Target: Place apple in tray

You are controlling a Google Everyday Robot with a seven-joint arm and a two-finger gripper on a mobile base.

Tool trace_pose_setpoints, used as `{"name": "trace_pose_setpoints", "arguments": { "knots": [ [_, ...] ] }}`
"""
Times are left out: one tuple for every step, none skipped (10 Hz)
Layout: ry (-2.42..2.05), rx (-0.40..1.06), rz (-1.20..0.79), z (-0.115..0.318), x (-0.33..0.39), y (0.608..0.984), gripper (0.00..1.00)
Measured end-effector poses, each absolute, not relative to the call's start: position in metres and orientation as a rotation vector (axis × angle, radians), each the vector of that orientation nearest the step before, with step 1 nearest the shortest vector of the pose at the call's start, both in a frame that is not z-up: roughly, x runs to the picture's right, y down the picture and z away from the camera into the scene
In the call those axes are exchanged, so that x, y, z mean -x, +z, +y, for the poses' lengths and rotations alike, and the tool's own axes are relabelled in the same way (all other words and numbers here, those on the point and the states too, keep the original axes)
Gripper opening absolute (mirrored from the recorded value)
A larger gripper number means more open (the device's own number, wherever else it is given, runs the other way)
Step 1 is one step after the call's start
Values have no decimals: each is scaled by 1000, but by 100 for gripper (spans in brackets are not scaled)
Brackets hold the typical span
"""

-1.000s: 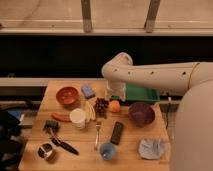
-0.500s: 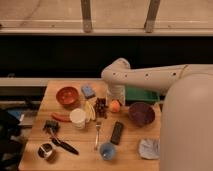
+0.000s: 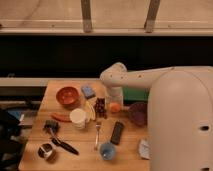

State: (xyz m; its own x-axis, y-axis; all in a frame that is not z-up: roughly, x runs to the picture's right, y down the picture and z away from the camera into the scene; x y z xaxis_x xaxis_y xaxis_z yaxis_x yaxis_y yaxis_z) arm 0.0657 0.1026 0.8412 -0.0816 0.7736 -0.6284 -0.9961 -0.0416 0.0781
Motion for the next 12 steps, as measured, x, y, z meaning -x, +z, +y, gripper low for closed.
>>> {"name": "trace_pose_setpoints", "arguments": {
  "knots": [
    [1567, 498, 589, 104, -68, 846, 65],
    [1565, 505, 588, 105, -70, 853, 65],
    [1559, 514, 584, 106, -72, 862, 65],
    [1552, 518, 584, 107, -73, 869, 65],
    [1542, 527, 582, 109, -75, 878, 65],
    [1539, 539, 580, 111, -76, 886, 65],
    [1540, 545, 579, 113, -77, 892, 62],
    [1546, 549, 578, 115, -76, 896, 52],
    [1552, 552, 577, 115, -76, 898, 43],
    [1558, 554, 573, 115, -77, 898, 33],
    [1564, 554, 568, 114, -78, 897, 23],
    [1574, 555, 564, 113, -78, 894, 14]
  ]
}}
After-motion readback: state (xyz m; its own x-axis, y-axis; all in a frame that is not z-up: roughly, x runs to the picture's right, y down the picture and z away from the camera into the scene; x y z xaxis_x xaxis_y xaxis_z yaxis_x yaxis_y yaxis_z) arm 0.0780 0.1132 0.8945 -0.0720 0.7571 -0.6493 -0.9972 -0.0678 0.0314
